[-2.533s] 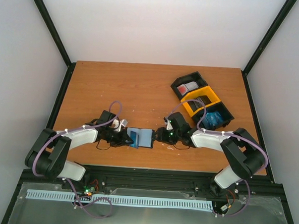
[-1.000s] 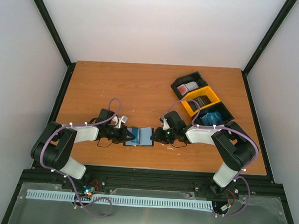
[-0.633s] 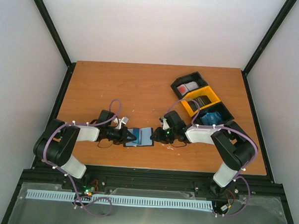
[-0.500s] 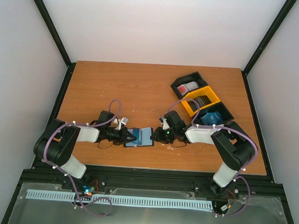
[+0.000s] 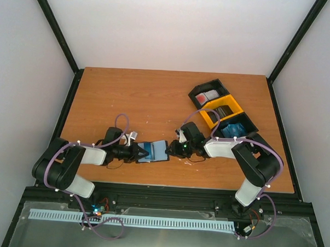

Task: Put the credit cards into the card holder
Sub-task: Insert the credit card into the card holder.

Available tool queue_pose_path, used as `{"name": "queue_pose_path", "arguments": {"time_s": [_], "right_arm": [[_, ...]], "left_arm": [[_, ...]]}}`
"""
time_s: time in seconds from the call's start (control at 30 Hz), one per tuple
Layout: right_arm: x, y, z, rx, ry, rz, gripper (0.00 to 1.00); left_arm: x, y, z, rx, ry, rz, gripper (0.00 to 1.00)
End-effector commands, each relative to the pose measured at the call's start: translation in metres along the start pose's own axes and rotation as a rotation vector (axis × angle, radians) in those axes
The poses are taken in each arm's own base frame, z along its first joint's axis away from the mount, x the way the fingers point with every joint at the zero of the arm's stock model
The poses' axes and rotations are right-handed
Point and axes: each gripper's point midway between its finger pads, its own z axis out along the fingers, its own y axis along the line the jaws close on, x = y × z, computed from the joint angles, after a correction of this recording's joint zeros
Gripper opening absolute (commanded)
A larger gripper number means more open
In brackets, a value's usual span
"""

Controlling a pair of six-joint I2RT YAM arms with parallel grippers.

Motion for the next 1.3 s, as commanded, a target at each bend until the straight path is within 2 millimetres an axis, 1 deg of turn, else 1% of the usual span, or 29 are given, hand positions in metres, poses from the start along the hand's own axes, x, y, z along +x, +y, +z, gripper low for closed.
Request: {"name": "queue_pose_path", "arguments": {"time_s": [0.0, 0.2, 0.33, 0.6, 0.67, 0.77, 0.9, 1.03, 1.1, 1.2, 1.27], "right_arm": [[0.015, -0.014, 0.008, 0.030, 0.051, 0.035, 0.27], [0.019, -0.014, 0.009, 0.019, 0.061, 0.044, 0.23], [0.021, -0.014, 0.009, 0.012, 0.064, 0.048, 0.22], [0.021, -0.014, 0.009, 0.012, 0.062, 0.050, 0.22], [0.020, -0.014, 0.009, 0.011, 0.061, 0.053, 0.22], [0.020, -0.013, 0.010, 0.006, 0.063, 0.052, 0.22], [0.020, -0.012, 0.010, 0.008, 0.061, 0.052, 0.22], [0.019, -0.013, 0.008, 0.017, 0.054, 0.051, 0.22], [0.019, -0.013, 0.009, 0.020, 0.055, 0.050, 0.22], [0.019, -0.014, 0.009, 0.024, 0.052, 0.050, 0.22], [0.019, -0.015, 0.008, 0.028, 0.050, 0.050, 0.22]], "left_arm": [[-0.007, -0.011, 0.002, 0.048, -0.028, 0.026, 0.01], [-0.004, -0.015, 0.009, 0.076, -0.008, 0.023, 0.01], [0.003, -0.018, 0.015, 0.096, 0.025, 0.021, 0.01], [0.016, -0.014, 0.020, 0.117, 0.078, -0.003, 0.03], [0.016, -0.015, 0.021, 0.121, 0.083, -0.001, 0.03], [0.015, -0.017, 0.025, 0.120, 0.095, 0.000, 0.06], [0.013, -0.012, 0.028, 0.076, 0.091, -0.014, 0.18], [0.008, -0.004, 0.022, -0.032, 0.060, -0.017, 0.32], [0.003, -0.007, 0.017, -0.074, 0.044, -0.015, 0.44], [0.005, -0.002, 0.014, -0.150, 0.053, -0.040, 0.56], [0.008, 0.003, 0.013, -0.199, 0.069, -0.047, 0.61]]}}
